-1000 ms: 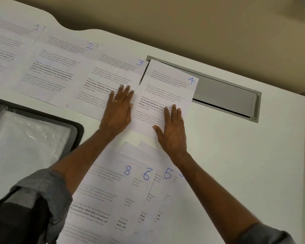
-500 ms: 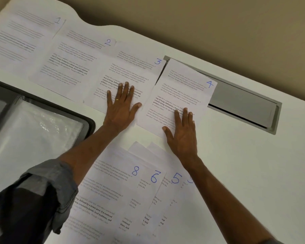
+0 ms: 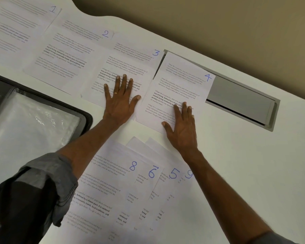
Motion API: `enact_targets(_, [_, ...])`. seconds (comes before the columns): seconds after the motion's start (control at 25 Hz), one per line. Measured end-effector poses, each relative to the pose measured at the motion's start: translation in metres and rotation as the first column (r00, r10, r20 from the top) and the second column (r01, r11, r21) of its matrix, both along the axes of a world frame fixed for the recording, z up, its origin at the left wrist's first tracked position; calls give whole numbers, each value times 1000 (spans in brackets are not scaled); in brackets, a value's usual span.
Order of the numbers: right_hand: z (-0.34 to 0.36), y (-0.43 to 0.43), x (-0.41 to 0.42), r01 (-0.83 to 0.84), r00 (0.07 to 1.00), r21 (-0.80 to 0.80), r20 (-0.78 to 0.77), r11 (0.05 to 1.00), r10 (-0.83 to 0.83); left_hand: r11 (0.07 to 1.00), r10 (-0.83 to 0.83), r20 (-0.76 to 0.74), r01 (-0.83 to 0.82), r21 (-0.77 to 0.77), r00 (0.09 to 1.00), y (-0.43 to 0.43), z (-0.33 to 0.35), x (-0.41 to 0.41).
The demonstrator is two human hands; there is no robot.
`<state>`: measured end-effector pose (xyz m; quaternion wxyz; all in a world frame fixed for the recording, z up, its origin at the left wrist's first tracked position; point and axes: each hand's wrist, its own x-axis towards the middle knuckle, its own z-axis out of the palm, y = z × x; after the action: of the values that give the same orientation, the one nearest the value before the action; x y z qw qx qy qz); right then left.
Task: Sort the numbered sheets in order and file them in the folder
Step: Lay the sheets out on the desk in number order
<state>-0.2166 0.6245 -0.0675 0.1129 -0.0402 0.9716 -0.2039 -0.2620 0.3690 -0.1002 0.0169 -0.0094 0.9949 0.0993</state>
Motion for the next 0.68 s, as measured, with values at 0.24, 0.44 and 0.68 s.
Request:
enact_targets(0.24, [7, 0, 0, 47, 987, -42, -149, 998, -53, 999, 33, -34, -33, 19, 999, 1, 2, 3])
enact_targets(0.44, [26, -9, 26, 97, 963, -120, -239, 988, -123, 995, 24, -60, -18, 103, 998, 15, 21, 35])
enact_targets(0.68, [30, -8, 130, 77, 990, -140, -106, 987, -92, 975, -89, -58, 99, 197, 994, 42, 44, 161])
